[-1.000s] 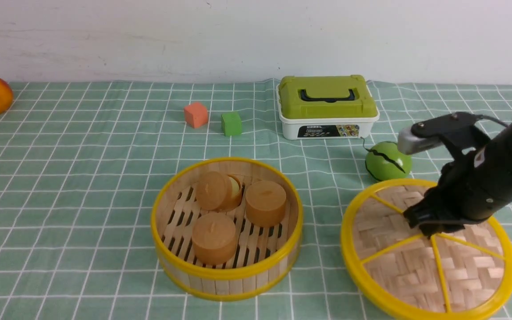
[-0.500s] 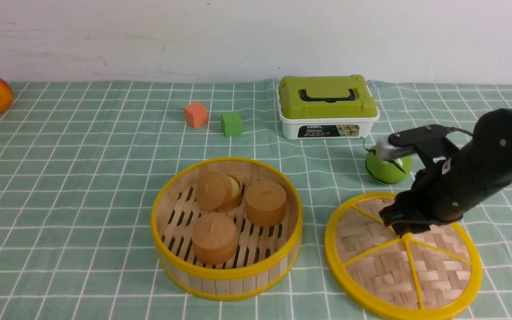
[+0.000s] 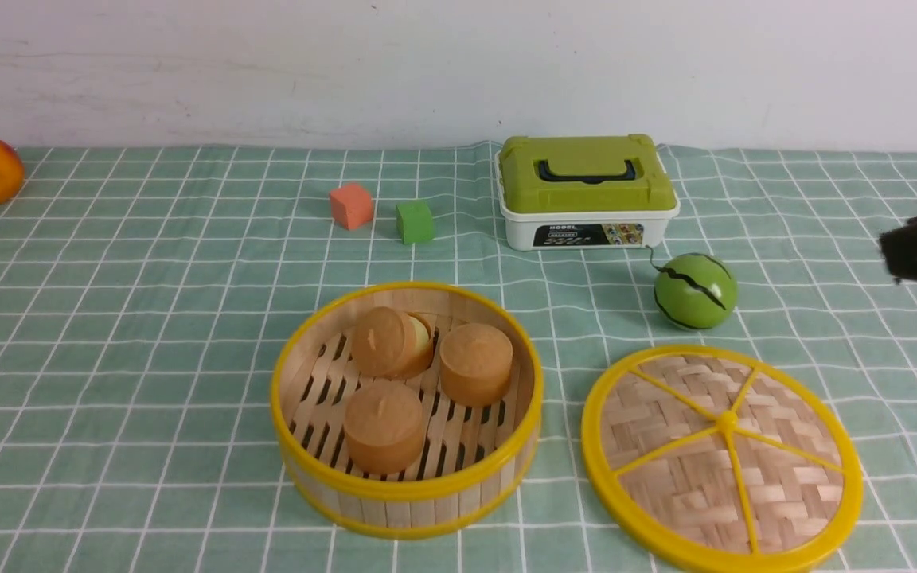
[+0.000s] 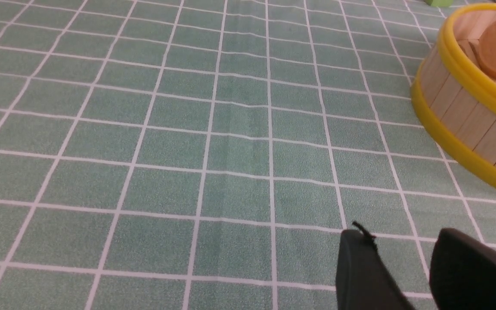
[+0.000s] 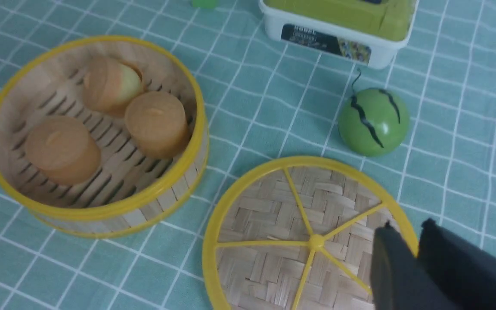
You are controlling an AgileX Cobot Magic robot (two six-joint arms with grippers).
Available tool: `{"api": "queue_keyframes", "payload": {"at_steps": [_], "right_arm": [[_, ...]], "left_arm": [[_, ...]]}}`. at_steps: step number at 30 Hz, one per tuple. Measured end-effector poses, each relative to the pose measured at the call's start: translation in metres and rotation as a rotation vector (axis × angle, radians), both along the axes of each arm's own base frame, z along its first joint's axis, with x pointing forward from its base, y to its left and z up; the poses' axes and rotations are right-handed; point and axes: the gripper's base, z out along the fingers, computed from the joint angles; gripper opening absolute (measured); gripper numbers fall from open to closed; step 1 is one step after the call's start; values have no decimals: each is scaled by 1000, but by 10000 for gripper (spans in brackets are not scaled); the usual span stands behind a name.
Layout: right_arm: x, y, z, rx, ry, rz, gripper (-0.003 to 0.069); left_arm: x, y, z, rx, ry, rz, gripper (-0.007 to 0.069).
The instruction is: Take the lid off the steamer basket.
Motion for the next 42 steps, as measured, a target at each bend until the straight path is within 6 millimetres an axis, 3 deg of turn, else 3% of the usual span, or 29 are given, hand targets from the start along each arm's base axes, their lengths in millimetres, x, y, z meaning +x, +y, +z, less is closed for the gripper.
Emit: {"api": "queue_keyframes", "payload": {"at_steps": [2,3,9,12,18,25,30,31,34,35,36,38,42], "right_arm": [[-13,-3,0,10,-23,1,10],[-34,-8,-2,27,-58,3,-14],[-70,-15,-13,73,-123,7,-22],[-98,-21,-18,104,-182,16,-21],[-117,-26,-13,116,-254,17,-19],[-111,-32,-18,31,-318,-27,-18],[-98,-36,-58,-18,-435,-86,-18],[-98,-39,-80,-18,-483,-126,-18],[-100,-44,-106,-19,-528,-183,-19],[-103,-48,-129,-18,-555,-238,-22],[-103,-48,-132,-16,-558,-245,-22],[-108,-53,-162,8,-562,-325,-24],[-111,-56,-195,61,-498,-408,-25]], "left_arm": [[0,0,0,0,0,0,239],[0,0,0,0,0,0,239],[0,0,0,0,0,0,239],[0,0,0,0,0,0,239],[0,0,0,0,0,0,239],[0,0,0,0,0,0,239],[0,0,0,0,0,0,239],[0,0,0,0,0,0,239],[0,0,0,0,0,0,239],[0,0,0,0,0,0,239],[0,0,0,0,0,0,239],[0,0,0,0,0,0,239],[0,0,0,0,0,0,239]]}}
